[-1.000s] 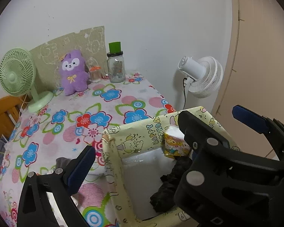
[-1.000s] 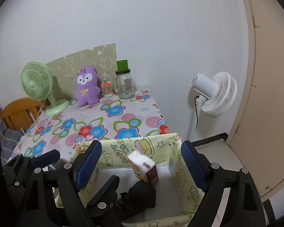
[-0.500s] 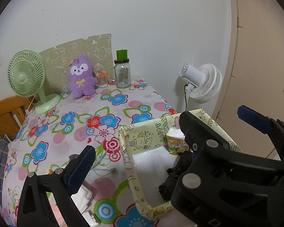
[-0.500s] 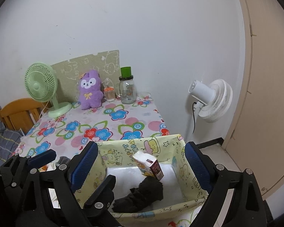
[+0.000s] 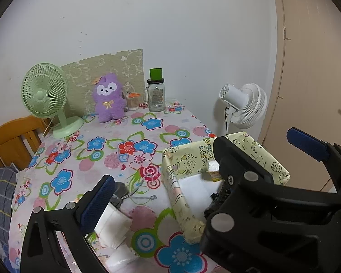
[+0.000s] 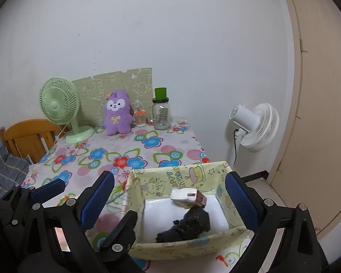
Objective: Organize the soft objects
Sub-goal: 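Move both open tools back over the remaining table items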
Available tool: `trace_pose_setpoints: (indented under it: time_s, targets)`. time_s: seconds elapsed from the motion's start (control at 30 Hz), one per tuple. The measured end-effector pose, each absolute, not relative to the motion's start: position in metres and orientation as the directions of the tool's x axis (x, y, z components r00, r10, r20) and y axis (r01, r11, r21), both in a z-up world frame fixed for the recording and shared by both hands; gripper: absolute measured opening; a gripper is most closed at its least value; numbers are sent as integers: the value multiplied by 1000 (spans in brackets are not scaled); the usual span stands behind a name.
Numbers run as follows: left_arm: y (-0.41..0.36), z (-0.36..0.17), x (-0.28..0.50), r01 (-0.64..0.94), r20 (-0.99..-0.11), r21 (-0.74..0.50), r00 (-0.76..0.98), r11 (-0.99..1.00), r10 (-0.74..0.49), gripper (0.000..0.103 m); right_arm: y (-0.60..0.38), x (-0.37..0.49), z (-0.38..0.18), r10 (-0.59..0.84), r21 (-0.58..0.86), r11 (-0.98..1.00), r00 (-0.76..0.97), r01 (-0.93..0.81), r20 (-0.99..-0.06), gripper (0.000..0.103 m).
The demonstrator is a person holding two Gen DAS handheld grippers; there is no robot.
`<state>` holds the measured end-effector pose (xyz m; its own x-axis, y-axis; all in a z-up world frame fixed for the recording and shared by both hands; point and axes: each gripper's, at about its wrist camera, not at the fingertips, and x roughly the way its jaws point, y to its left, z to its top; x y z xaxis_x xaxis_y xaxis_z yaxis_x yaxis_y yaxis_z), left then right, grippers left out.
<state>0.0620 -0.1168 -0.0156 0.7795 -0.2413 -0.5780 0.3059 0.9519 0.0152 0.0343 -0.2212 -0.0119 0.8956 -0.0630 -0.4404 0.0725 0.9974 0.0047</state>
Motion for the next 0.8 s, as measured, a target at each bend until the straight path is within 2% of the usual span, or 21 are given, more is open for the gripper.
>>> trace_pose_setpoints:
  time_s: [0.2, 0.8]
  targets:
    - [-98, -14, 50, 290, -553, 21, 800, 957, -231, 103, -205, 25, -12, -51, 1, 998, 897, 58, -439, 100]
    - [-53, -23, 34, 247, -556, 35, 810, 969, -186, 103, -156, 11, -22, -16, 7, 1000, 900, 21, -436, 100]
